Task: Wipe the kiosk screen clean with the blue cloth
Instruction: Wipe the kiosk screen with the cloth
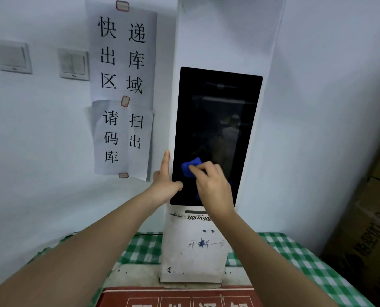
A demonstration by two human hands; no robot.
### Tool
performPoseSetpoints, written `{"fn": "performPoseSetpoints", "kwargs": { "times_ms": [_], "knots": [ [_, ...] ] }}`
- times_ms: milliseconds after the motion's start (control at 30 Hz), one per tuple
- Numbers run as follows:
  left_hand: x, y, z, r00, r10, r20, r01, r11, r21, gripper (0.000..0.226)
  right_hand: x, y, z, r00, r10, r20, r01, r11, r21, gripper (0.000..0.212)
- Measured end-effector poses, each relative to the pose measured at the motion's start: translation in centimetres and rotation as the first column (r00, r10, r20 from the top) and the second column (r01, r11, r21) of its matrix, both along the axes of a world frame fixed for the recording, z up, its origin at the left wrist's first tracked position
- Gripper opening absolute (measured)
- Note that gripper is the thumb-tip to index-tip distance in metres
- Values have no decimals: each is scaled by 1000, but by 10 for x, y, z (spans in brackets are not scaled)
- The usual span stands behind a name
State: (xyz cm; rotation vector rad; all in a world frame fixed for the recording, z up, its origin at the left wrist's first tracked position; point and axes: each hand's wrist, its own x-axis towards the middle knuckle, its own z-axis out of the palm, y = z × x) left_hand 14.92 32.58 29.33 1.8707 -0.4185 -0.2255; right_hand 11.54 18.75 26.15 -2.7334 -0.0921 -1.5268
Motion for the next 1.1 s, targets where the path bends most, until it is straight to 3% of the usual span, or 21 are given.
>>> {"fn": "performPoseSetpoints", "kwargs": {
  "times_ms": [133,233,433,500,600,667,767,933,1100],
  "knots": [
    [1,2,3,999,-38,-12,37,999,-25,96,9,10,26,994,-11,104,2,996,86,50],
    [3,3,1,999,-42,14,43,999,-14,96,16,17,13,999,-40,23,40,999,-6,60],
    [5,5,4,999,-38,34,38,999,3,93,8,19,-11,985,10,-174,-36,989,-146,63],
    [4,7,3,998,-57,18,57,998,-25,95,7,19,-2,990,-7,-139,-4,997,-81,66],
    [4,9,-1,996,-89,8,89,995,-52,101,10,17,22,999,10,40,-15,992,122,53],
    [6,10,-5,995,-103,-4,103,994,-45,103,15,19,31,996,-15,84,1,987,161,54],
    [7,9,-10,997,-78,-9,77,996,-34,101,19,29,19,1000,-23,8,22,998,66,62],
    [8,9,-13,999,-49,-15,48,999,-8,71,11,34,-1,981,-4,-192,-20,992,-126,71],
    [10,11,-14,990,9,-139,-7,1000,16,75,11,31,28,999,4,-40,-6,999,-32,60]
  ]
}}
